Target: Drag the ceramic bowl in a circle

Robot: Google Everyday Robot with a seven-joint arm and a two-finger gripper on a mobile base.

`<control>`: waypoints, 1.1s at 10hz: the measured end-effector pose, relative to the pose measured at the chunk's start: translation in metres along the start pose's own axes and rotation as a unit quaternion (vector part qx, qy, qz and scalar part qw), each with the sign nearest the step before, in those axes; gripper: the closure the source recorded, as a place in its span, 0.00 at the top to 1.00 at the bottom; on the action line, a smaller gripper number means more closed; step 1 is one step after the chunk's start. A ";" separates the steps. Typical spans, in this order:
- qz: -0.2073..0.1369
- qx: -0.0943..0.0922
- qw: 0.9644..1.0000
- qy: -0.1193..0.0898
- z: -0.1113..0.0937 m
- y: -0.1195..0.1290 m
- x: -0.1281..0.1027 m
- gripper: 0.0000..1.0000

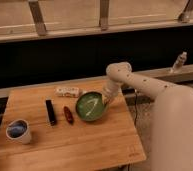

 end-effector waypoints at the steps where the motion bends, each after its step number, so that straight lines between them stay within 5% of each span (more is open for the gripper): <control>1: -0.014 0.002 1.000 0.002 -0.001 0.012 0.010 0.00; 5: -0.051 0.039 0.998 0.014 -0.002 0.052 0.070 0.00; 8: -0.015 0.062 0.998 0.008 -0.009 0.038 0.089 0.00; 11: 0.042 0.080 0.996 0.000 -0.020 -0.007 0.074 0.00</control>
